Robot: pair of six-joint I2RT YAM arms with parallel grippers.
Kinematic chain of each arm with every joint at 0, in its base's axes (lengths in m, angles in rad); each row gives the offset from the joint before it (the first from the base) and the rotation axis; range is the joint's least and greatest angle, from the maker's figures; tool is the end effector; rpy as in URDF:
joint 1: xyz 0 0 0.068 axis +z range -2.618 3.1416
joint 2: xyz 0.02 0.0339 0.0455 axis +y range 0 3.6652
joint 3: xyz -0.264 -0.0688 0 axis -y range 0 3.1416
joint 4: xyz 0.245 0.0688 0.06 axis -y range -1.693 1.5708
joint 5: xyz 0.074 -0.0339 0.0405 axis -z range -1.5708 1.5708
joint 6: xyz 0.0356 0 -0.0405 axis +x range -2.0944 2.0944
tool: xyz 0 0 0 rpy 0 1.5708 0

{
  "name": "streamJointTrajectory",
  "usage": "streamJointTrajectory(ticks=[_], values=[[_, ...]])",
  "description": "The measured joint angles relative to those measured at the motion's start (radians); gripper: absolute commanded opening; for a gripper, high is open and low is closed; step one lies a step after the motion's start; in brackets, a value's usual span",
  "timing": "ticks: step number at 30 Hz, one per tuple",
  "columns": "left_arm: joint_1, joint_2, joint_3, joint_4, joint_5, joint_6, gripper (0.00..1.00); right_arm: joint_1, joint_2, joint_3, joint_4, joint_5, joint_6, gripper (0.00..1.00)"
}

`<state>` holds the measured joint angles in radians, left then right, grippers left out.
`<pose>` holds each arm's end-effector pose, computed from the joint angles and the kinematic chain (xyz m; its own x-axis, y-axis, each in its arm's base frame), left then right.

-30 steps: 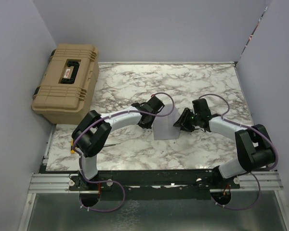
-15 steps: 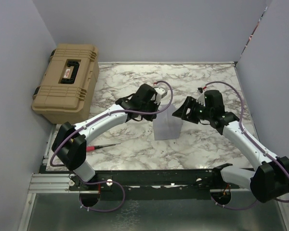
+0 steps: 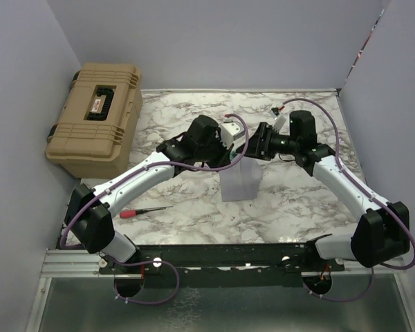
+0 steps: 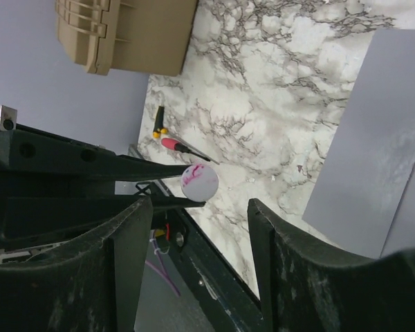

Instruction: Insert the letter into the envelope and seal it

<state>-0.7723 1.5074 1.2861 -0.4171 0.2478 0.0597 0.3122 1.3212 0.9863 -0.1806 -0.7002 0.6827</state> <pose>0.2393 -0.2453 0.3171 -0.3773 0.4483 -0.8103 0.8416 0.5312 -0.0980 0.2727 0.1121 0.2956 -0.8488 0.2330 -0.4746 -0.3002 0.5266 0.7954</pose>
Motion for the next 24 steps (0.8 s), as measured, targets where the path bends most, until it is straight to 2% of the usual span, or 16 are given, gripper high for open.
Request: streamJointTrajectory(ticks=[11,19,24], values=[[0.000,-0.053,-0.002,-0.005,0.027,0.026,0.00,0.006,0.061,0.042,-0.003,-0.097,-0.028,0.48],[0.000,-0.056,-0.004,-0.020,0.058,0.035,0.00,0.010,0.063,0.042,0.001,-0.113,-0.027,0.49],[0.000,-0.056,-0.004,-0.033,0.070,0.043,0.00,0.012,0.077,0.042,0.012,-0.137,-0.015,0.36]])
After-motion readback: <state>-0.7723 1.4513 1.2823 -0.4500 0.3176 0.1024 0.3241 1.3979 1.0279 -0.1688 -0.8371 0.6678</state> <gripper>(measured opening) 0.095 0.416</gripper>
